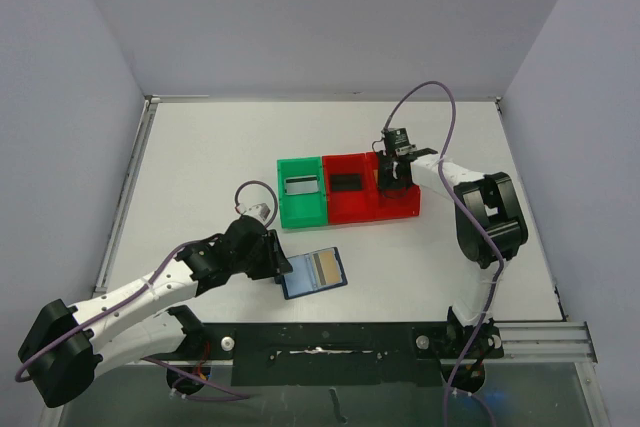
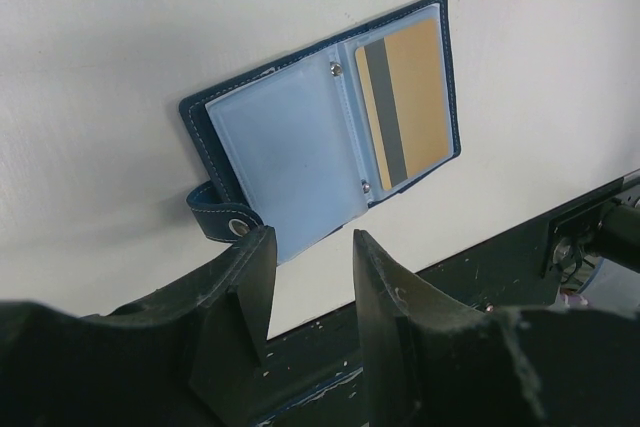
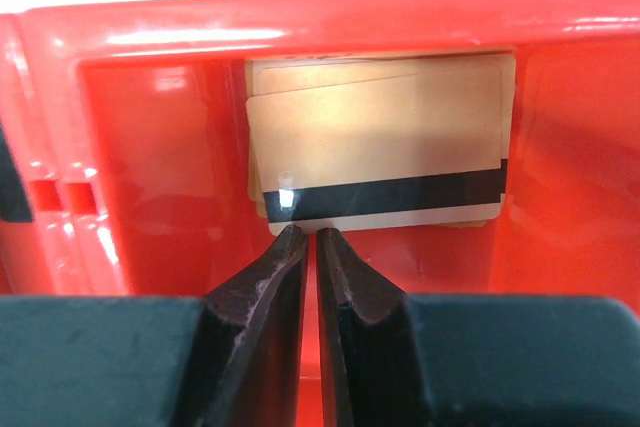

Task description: Take the credit cards out of the card holder

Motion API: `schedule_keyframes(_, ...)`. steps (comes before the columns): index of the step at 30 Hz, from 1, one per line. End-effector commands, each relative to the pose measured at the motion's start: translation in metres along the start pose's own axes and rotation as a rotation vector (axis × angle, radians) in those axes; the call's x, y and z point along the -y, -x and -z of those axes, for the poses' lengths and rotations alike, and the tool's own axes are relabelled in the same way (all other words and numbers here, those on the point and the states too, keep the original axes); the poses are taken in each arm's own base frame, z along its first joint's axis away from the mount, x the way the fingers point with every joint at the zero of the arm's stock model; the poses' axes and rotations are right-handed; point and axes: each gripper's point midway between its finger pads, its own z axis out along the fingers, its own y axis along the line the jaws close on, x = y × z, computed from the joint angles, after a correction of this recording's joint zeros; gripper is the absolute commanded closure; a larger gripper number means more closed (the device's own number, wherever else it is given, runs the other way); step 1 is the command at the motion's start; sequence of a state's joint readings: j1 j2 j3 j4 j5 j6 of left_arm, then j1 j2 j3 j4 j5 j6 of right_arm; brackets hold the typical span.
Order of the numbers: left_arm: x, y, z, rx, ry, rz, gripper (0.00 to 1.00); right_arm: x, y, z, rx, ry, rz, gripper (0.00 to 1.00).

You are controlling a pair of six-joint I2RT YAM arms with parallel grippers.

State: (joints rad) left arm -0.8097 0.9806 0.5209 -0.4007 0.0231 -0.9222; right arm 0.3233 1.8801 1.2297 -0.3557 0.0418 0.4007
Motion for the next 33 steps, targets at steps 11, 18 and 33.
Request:
schedule_keyframes(11,0.017,0.017,0.008,0.057,-0.047,-0.006,0.65,0.000,0.017,-0.008,0.051,-0.042,-0.012,0.86)
schedule_keyframes(18,0.018,0.018,0.009,0.061,-0.051,-0.003,0.65,0.000,0.027,-0.002,0.071,-0.050,-0.008,0.84)
schedule_keyframes(33,0.021,0.019,0.009,0.064,-0.059,-0.003,0.65,0.000,0.043,0.018,0.098,-0.059,0.010,0.79)
